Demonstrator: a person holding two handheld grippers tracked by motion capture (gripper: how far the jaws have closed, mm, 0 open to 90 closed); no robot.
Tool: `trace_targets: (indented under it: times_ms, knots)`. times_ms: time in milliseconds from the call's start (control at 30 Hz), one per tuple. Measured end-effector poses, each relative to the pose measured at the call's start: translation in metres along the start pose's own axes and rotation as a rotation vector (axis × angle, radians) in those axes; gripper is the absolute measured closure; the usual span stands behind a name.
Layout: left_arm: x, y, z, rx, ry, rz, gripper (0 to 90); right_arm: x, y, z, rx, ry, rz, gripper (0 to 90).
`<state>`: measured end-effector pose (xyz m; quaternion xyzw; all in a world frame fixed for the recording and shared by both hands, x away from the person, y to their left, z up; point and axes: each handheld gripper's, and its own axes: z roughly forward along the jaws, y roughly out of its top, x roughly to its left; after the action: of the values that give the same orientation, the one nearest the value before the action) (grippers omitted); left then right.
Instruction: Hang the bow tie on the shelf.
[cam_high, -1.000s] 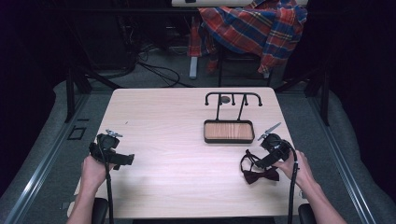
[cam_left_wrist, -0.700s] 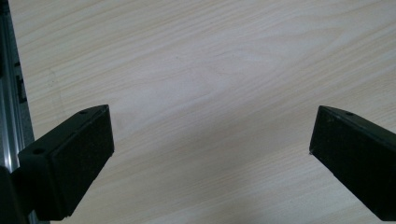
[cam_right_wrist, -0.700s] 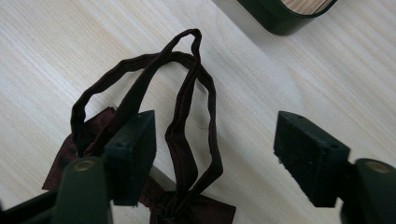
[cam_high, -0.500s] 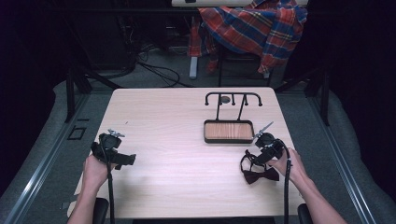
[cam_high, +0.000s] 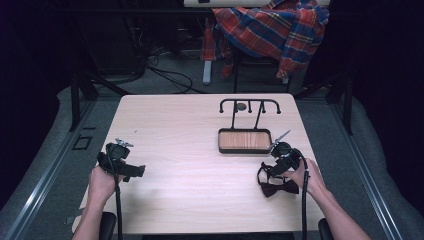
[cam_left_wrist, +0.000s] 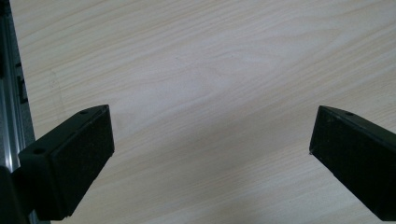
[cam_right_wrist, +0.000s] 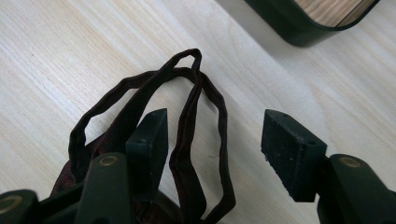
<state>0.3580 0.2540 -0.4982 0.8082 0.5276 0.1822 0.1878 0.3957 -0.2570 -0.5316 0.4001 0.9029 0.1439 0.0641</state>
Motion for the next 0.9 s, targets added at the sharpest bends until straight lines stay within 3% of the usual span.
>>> trace_targets:
  times_ms: [133, 300, 367, 567, 600, 667, 700, 900]
  knots:
    - [0.0008, -0.0007, -0.0010, -0.004, 0.000, -0.008, 0.0, 0.0013, 0.0001, 0.0060, 0.037, -0.011, 0.003, 37.3]
    - [0.0023, -0.0017, -0.0018, -0.009, 0.005, -0.014, 0.0, 0.0013, -0.0008, 0.0085, 0.051, -0.024, 0.001, 45.7]
    - [0.0024, -0.0017, -0.0018, -0.008, 0.005, -0.014, 0.0, 0.0001, -0.0004, 0.0081, 0.076, -0.035, -0.016, 49.4]
    - [0.0043, -0.0026, -0.0025, -0.007, 0.007, -0.020, 0.1, -0.0003, -0.0015, 0.0073, 0.075, -0.039, -0.019, 62.4]
    - [0.0042, -0.0026, -0.0025, -0.008, 0.007, -0.020, 0.1, 0.0010, -0.0023, 0.0078, 0.056, -0.039, -0.001, 68.7]
    - [0.0040, -0.0026, -0.0027, -0.009, 0.006, -0.019, 0.1, 0.0007, -0.0020, 0.0075, 0.068, -0.036, -0.010, 70.8]
    - [0.0039, -0.0025, -0.0027, -0.009, 0.007, -0.018, 0.1, 0.0012, -0.0027, 0.0088, 0.071, -0.045, -0.004, 76.3]
    - [0.0051, -0.0028, -0.0029, -0.008, 0.009, -0.016, 0.1, 0.0010, -0.0034, 0.0071, 0.067, -0.062, -0.003, 86.2]
